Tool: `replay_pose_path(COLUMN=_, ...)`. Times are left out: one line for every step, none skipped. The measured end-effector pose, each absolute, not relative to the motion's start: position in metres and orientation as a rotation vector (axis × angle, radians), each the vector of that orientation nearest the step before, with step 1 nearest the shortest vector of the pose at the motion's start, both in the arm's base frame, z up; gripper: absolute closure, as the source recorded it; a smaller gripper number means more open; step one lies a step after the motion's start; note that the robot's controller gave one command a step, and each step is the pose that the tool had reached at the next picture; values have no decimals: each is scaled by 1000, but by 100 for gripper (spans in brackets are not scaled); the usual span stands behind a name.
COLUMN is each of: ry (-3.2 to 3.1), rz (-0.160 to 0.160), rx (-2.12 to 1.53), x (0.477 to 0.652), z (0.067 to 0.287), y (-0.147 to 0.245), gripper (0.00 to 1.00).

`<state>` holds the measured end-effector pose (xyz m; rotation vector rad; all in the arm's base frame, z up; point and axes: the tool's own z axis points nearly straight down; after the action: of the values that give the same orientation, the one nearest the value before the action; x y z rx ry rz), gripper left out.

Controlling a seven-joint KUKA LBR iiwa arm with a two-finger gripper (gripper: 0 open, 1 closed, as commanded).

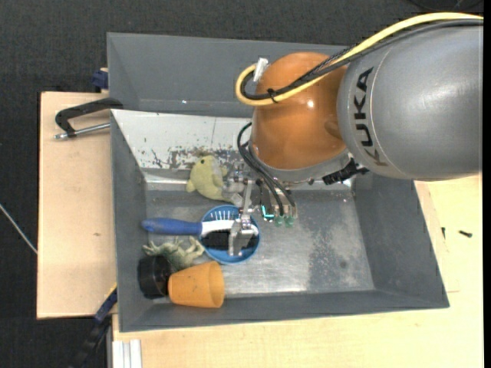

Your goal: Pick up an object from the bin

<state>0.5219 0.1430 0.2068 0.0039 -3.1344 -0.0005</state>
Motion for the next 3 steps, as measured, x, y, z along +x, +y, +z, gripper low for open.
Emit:
replay_pose_path(ry=-3160, rz=-7, rx=35, x=548, z=101, y=126, gripper=0)
replay_pose_path(ry=-3148, rz=-5, rx=32, x=545, z=96, y=125, gripper=100)
replay_pose_path(ry=-3152, rz=-6, rx=62, x=534, z=185, y=132, gripper=100)
